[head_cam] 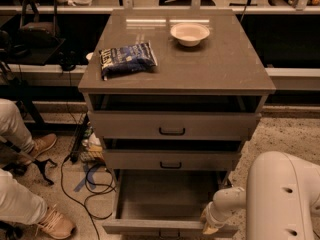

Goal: Open bottom drawer

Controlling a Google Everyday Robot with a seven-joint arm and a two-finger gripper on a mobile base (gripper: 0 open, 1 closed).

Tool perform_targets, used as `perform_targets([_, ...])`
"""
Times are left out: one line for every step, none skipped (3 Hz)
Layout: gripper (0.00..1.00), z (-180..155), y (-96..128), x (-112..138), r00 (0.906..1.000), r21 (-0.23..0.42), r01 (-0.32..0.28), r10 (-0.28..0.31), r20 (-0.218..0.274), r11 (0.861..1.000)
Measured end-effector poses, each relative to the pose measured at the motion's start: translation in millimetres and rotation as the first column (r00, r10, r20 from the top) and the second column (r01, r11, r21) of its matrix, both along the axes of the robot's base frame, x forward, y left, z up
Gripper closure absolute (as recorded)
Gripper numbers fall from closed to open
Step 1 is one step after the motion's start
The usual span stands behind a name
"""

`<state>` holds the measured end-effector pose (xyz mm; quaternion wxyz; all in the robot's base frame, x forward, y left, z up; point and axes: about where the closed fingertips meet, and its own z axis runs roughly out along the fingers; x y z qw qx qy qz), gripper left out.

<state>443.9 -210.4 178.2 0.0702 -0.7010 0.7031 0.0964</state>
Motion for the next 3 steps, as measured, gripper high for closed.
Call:
perform_targets([0.04,-1.2,0.7,-1.6,1.0,0.001,-0.001,0.001,-0.003,1.0])
perform_targets([0.0,7.1,-4.5,-1.8,0.9998,0.006,0.009,-0.009,0.015,1.0])
perform_targets([0.0,40.6,-36.7,7.4,0.9957,0.024,0.035,-0.037,0.085,0.999])
